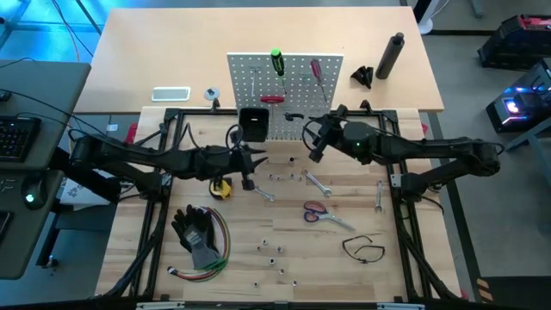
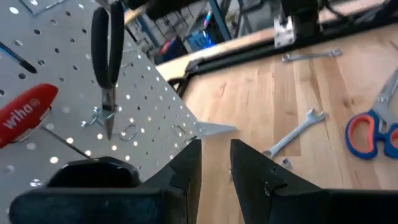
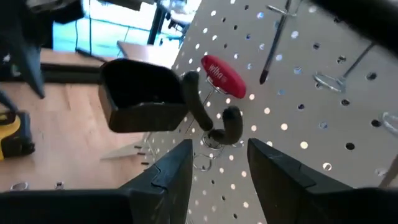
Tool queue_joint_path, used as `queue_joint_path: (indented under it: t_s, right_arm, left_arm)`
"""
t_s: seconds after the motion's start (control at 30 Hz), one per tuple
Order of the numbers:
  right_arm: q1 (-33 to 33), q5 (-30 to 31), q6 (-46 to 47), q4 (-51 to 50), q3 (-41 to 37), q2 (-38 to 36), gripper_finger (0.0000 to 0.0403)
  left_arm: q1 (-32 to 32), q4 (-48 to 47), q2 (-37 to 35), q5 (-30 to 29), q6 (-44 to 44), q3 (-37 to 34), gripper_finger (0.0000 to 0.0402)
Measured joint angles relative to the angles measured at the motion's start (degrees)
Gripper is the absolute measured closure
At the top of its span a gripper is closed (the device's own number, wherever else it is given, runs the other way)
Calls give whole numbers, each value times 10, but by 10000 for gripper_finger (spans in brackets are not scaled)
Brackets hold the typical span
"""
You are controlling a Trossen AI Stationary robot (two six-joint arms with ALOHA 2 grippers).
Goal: Hang tools onto peg board
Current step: Hang the black pliers on the white peg board
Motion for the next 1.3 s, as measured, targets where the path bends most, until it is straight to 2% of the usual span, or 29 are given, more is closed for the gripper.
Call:
queue_joint_path:
  t_s: [0.2, 0.4, 0.6, 0.73, 0.97, 1.3]
  right_arm:
    - [-19, -16, 2, 134, -56, 3, 253]
    - [-55, -79, 33, 161, -63, 26, 253]
    - [-61, -87, 28, 212, -63, 60, 256]
    - [-61, -87, 15, 232, -63, 67, 281]
    - [-63, -79, -14, 237, -59, 67, 378]
    - [-82, -107, -2, 221, -31, 67, 368]
  left_arm:
    - [-2, 93, 0, 1, -15, -65, 323]
    - [-2, 118, 0, 1, -25, -81, 323]
    - [-2, 131, 0, 2, -26, -85, 323]
    - [-3, 129, 0, 3, -29, -85, 323]
    - [-3, 127, 0, 3, -30, -85, 323]
    - [-3, 129, 0, 3, -34, -85, 323]
